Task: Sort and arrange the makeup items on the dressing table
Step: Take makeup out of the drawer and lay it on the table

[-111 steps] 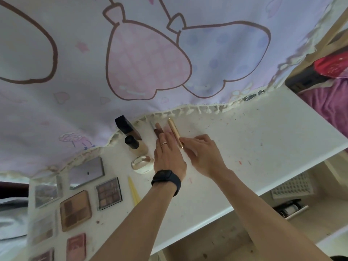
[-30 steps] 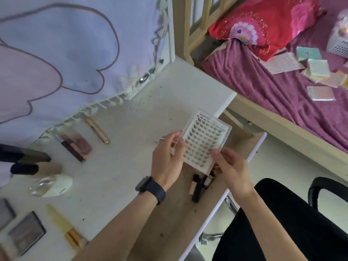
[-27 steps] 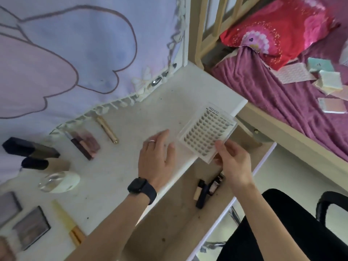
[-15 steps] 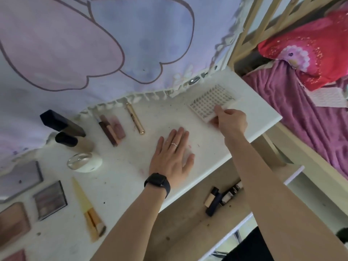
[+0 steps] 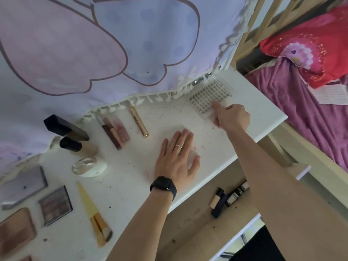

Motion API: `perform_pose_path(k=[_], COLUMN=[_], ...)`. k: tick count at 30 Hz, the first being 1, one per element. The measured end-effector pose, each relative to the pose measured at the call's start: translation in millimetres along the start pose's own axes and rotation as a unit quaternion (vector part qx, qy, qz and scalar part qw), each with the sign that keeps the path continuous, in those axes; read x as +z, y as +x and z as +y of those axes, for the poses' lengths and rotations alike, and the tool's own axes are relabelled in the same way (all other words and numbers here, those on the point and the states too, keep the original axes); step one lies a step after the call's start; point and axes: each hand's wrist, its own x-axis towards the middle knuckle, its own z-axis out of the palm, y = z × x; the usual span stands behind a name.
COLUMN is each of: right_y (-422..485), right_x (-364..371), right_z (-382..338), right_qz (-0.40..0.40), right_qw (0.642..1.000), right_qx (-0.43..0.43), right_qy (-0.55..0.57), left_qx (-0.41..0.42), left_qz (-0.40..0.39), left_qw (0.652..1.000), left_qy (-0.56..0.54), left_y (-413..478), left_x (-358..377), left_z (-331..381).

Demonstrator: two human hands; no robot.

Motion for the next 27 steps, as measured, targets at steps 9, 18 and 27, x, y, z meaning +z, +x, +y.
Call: perform_pose_path(k=[9,18,27], right_y=[-47,-91,-56], right_x=[-33,-95,-84], right_z=[30,196,214], right_qz=[-0.048,-0.091,-0.214], right_qw=[0.990,0.957,0.808], right_qx=[-0.061,-0.141,-0.215], right_qy=[0.121,-0.239,-0.506], left_qx=[-0.005,0.056,-0.064], left_qz=[-0.030,0.083,-0.207], left_qw=[1.000,0.993,0.968], left_qy=[0.007,-0.056,-0.125], left_y=[2,-23,-77], left_x=[-4,-8,74], left_z=[0,36,119])
